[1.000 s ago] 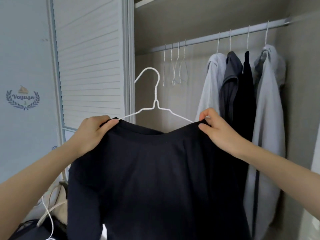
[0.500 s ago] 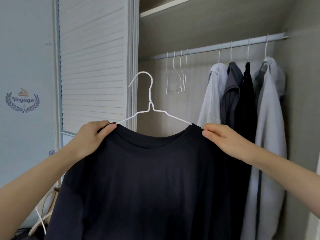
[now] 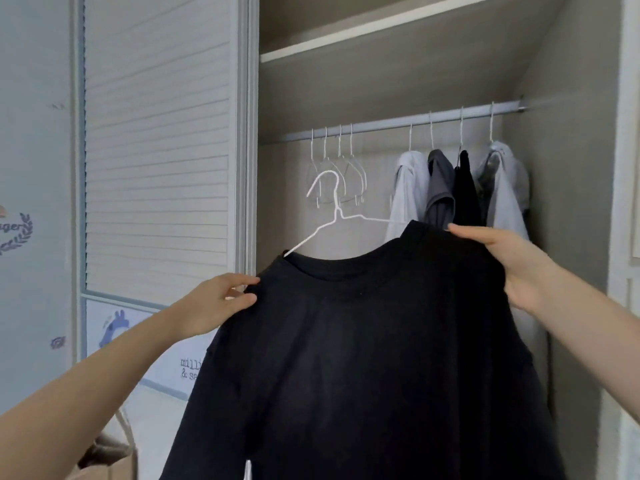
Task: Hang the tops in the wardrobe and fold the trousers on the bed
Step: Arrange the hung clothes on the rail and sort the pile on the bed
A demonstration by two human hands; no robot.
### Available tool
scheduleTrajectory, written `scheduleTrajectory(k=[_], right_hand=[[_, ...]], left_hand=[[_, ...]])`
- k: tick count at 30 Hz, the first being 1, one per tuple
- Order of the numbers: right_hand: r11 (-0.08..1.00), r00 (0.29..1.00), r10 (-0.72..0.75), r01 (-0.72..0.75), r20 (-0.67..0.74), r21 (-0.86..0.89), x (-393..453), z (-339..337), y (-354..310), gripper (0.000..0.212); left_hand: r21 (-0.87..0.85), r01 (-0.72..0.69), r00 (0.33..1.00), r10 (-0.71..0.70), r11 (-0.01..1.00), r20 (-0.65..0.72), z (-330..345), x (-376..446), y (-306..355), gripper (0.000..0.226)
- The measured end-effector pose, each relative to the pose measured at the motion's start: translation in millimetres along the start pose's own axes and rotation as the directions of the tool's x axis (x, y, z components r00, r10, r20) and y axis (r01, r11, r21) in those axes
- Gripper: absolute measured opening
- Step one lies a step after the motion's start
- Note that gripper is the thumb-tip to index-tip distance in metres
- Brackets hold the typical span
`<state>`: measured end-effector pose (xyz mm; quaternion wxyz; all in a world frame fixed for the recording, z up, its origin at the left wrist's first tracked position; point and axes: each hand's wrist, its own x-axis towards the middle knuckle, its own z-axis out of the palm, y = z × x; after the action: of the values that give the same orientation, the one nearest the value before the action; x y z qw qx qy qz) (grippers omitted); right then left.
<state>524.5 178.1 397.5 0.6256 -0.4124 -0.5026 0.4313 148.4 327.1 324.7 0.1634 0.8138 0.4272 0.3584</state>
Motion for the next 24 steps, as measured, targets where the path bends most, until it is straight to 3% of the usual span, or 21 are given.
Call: scheduleTrajectory(k=[4, 7, 11, 14, 18, 21, 24], right_hand=[[1.0, 0.999, 0.004, -0.005, -0.034, -0.022, -4, 12, -10, 0.021], [0.998, 0.996, -0.037, 0.033, -0.081, -0.051, 0, 35, -9, 0.028], [0.991, 0.972, -0.116, 0.099, -0.203, -0.094, 20, 70, -3, 0.024], [0.985, 0.953, -0.162, 0.139, -0.258, -0.105, 41, 91, -2, 0.02], [0.979, 0.941, -0.191, 0.161, -0.279, -0.129, 72, 98, -5, 0.022], [0.964, 0.92, -0.251, 0.209, -0.302, -0.165, 101, 99, -11, 0.013], [0.937, 0.885, -0.322, 0.246, -0.336, -0.248, 133, 91, -21, 0.012]], left_hand=[[-0.177, -0.056, 0.969, 0.096, 0.983, 0.228, 33, 10, 34, 0.032], [-0.314, -0.094, 0.937, 0.19, 0.945, 0.293, 51, 14, 72, 0.035], [-0.48, -0.153, 0.883, 0.338, 0.864, 0.326, 77, 15, 124, 0.066], [-0.517, -0.21, 0.894, 0.377, 0.83, 0.242, 107, 18, 154, 0.092], [-0.35, -0.199, 0.974, 0.225, 0.915, 0.035, 140, 34, 157, 0.122], [-0.233, -0.202, 0.979, 0.187, 0.951, -0.084, 147, 54, 134, 0.097], [-0.185, -0.137, 0.987, 0.119, 0.973, -0.105, 143, 80, 105, 0.05]])
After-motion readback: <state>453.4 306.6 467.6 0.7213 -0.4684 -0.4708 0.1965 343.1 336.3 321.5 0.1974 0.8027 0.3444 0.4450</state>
